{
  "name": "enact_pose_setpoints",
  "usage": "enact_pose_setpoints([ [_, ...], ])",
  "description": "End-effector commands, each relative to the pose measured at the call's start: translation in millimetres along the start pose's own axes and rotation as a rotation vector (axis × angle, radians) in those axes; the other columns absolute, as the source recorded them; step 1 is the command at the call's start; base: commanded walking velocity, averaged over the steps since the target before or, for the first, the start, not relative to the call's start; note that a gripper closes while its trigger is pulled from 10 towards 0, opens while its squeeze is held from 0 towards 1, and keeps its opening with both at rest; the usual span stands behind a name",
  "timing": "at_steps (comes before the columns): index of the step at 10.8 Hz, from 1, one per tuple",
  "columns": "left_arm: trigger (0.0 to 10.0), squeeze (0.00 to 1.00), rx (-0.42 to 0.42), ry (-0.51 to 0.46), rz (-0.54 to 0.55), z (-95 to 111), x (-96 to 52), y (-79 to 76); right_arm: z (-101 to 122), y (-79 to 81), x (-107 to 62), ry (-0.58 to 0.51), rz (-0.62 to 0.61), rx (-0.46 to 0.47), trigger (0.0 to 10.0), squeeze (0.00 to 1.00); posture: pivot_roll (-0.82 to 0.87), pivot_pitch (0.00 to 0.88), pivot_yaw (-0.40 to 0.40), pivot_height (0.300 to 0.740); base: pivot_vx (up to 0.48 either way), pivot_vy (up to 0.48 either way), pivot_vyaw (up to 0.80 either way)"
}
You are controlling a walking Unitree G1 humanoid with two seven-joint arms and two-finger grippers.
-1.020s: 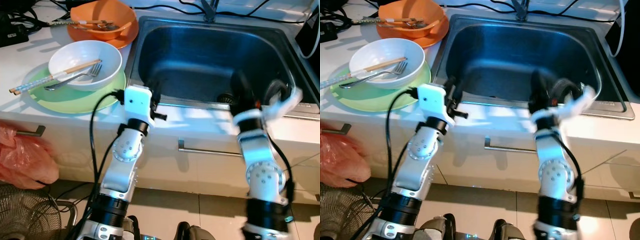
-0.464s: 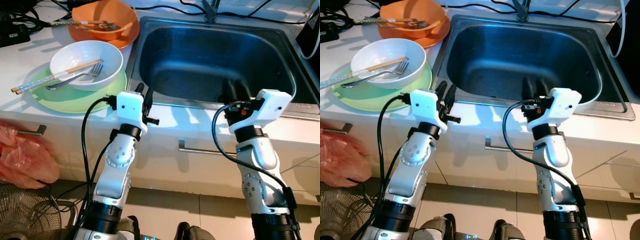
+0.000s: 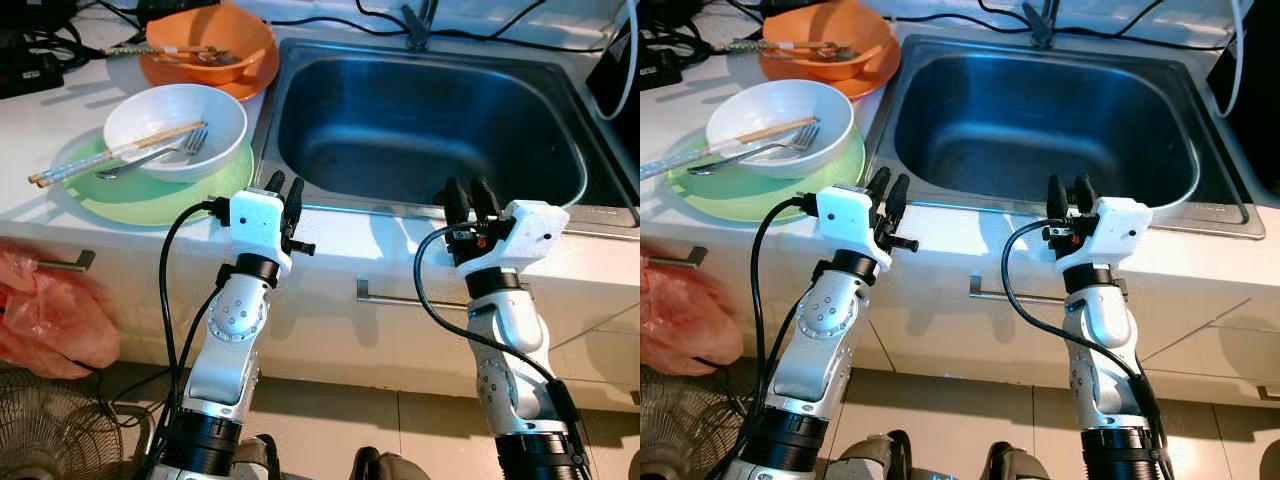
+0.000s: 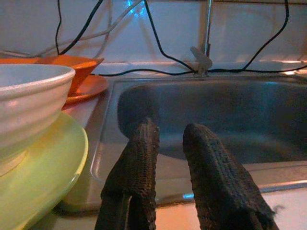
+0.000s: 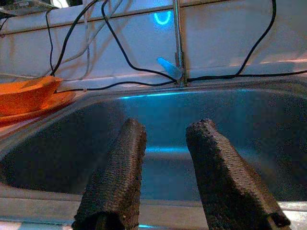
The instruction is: Kitchen organization
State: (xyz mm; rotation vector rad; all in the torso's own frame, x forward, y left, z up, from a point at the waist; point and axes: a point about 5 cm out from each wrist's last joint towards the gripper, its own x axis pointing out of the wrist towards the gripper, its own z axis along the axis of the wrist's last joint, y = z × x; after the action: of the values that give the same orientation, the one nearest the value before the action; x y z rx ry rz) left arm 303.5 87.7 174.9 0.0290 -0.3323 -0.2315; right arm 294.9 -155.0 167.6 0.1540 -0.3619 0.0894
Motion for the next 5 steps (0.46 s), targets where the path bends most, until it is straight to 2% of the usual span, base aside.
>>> enact_pose_setpoints([
  [1, 10.0, 0.00, 0.009, 0.006, -0.005, -1.8, -3.4, -1.8, -4.6, -0.7, -3.1, 0.011, -0.001, -0.011, 10.0, 0.00, 0.08, 0.118, -0.019, 0.740, 0.000, 0.000, 0.00],
  [5, 10.0, 0.00, 0.001, 0.013, -0.005, -3.0, -6.6, -2.7, -10.2, 2.7, -6.0, 0.026, 0.002, 0.004, 10.0, 0.00, 0.08, 0.112, -0.017, 0.740, 0.000, 0.000, 0.00],
])
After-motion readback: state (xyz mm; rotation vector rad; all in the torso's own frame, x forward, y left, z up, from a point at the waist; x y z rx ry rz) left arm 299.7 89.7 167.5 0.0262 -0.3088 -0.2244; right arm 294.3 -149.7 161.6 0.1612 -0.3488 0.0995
